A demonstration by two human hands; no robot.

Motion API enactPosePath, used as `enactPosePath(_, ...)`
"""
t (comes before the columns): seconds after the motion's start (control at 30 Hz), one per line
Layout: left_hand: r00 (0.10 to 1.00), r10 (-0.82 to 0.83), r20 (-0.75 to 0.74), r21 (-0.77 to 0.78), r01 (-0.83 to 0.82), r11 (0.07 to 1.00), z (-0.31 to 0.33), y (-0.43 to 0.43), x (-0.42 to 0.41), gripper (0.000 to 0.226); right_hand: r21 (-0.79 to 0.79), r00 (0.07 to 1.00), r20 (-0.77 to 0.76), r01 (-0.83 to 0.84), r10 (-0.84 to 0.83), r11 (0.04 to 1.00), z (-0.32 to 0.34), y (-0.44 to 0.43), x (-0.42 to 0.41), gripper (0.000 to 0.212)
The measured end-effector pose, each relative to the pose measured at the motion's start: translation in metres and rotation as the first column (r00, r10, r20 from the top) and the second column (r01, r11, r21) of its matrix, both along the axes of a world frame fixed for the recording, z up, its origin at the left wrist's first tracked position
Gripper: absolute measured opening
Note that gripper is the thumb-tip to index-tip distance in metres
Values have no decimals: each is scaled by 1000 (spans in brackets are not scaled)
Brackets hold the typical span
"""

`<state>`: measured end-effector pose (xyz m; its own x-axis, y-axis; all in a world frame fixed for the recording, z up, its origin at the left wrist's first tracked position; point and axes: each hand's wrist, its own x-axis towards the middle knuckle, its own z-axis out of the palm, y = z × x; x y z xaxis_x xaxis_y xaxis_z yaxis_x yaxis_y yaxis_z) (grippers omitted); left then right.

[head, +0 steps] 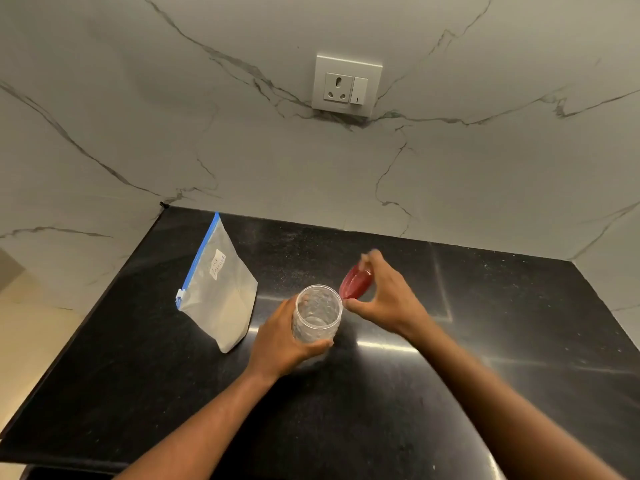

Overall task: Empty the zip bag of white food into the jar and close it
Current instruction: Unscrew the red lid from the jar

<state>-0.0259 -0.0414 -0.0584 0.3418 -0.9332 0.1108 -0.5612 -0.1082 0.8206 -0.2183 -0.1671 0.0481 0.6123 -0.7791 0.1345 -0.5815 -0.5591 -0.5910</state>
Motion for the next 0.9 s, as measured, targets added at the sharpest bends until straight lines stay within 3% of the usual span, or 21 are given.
enactPosePath(0.07, 1000, 19, 4, -4, -19, 1000, -1, 1, -2, 99, 95, 964, 54, 256, -261, 962, -40, 4, -13, 51)
enactPosePath(0.13, 1000, 21, 16, 5, -21, 1000, -1, 2, -2, 101, 122, 932, 27, 356, -361, 927, -76, 9, -20, 48)
enactPosePath(0.37, 1000, -8, 25, 38, 7, 999, -1, 2, 0, 101, -22, 889, -319, 341, -330, 940, -114, 19, -21, 40)
enactPosePath(0.47, 999, -44, -19, 80, 45, 996, 1, 2, 2, 115, 22, 890, -329, 342, -316, 939, -106, 20, -20, 41)
enactPosePath(0.53, 997, -32, -65, 133, 40, 990, 6, 8, 5, 142, 44, 912, -244, 349, -329, 936, -91, 21, -19, 31)
enactPosePath(0.57, 996, -20, -84, 133, 31, 991, 13, 14, 6, 144, 37, 927, -182, 340, -328, 940, -80, 22, -17, 24)
enactPosePath(0.6, 995, -11, -102, 102, 22, 995, 21, 22, 7, 135, 18, 942, -113, 321, -317, 947, -68, 25, -15, 17)
enactPosePath(0.67, 993, 14, -120, -9, -15, 1000, 42, 41, 10, 94, -18, 964, 57, 262, -260, 965, -40, 32, -7, 10)
enactPosePath(0.77, 984, 118, -135, -132, -136, 982, 76, 75, 17, 40, -1, 970, 236, 68, -66, 998, 6, 48, 19, 15)
enactPosePath(0.9, 962, 273, 6, -330, -256, 909, 105, 118, 34, 23, -45, 937, 193, -290, 293, 956, 53, 67, 70, 26)
